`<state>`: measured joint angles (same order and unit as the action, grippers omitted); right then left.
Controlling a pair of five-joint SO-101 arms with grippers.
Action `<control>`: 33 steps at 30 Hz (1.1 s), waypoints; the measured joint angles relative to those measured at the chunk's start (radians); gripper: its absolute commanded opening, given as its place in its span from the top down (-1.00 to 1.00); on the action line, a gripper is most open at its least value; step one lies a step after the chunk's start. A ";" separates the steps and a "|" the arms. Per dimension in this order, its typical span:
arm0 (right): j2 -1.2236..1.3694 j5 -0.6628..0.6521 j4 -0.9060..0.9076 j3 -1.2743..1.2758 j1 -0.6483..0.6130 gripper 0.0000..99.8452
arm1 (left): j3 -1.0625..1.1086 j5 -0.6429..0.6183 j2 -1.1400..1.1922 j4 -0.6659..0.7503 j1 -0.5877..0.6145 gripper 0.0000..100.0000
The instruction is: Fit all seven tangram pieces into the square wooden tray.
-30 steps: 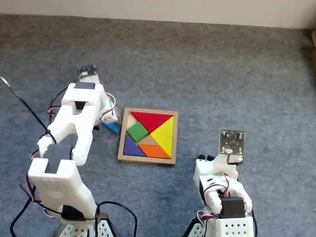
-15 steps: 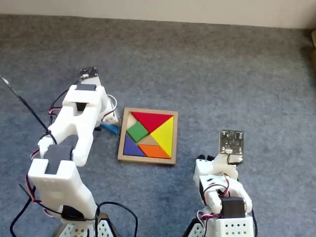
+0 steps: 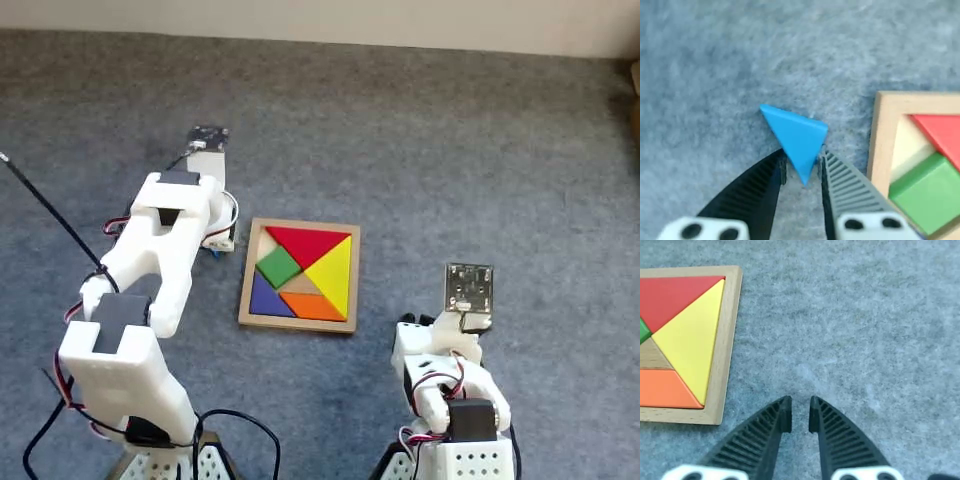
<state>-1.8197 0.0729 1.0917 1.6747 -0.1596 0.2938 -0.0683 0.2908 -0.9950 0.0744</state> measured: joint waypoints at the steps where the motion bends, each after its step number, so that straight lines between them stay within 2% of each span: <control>1: 0.000 0.000 0.000 0.000 0.000 0.85 | 0.000 0.032 0.000 0.000 0.000 0.66; 4: 0.000 0.000 0.000 0.000 0.000 0.85 | 0.000 0.054 0.000 0.002 0.005 0.48; 6: 0.000 0.000 0.000 0.000 0.000 0.85 | 0.000 0.009 0.000 0.002 0.012 0.42; 15: 0.000 0.000 0.000 0.000 0.000 0.85 | -0.002 -0.245 0.000 0.006 0.049 0.43; 24: 0.000 0.000 0.000 0.000 0.000 0.85 | -0.083 -0.304 0.087 0.006 0.049 0.43; 33: 0.000 0.000 0.000 0.000 0.000 0.85 | -0.439 -0.358 0.324 -0.264 0.049 0.43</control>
<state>-1.8197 0.0729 1.0917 1.6747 -0.1596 -0.1450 -0.4258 0.6145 -1.2589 0.1235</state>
